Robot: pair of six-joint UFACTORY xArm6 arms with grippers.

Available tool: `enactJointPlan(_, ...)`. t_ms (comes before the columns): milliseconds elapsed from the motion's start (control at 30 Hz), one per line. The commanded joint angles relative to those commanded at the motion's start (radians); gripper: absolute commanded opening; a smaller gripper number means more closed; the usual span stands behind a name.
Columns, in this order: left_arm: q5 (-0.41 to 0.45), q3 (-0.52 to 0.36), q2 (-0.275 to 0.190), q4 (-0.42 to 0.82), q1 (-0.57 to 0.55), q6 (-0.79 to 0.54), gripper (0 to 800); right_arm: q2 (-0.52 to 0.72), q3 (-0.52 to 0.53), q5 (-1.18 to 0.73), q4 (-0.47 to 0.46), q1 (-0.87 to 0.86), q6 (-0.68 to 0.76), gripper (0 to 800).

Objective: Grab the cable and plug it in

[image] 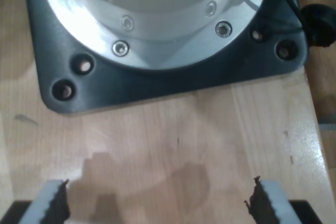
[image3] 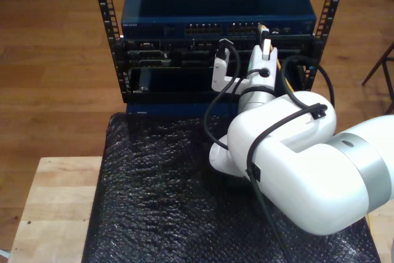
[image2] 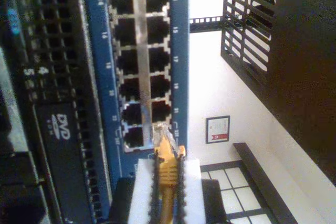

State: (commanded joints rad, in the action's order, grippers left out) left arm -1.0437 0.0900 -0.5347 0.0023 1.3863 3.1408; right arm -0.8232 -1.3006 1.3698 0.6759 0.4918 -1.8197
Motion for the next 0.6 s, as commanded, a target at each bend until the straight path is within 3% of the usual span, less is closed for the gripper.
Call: enactJointPlan(600,0.0,0.0,0.0,0.0,0.0,0.0,800,-0.002,-0.002,0.0,-0.002,-0.006,0.0,0)
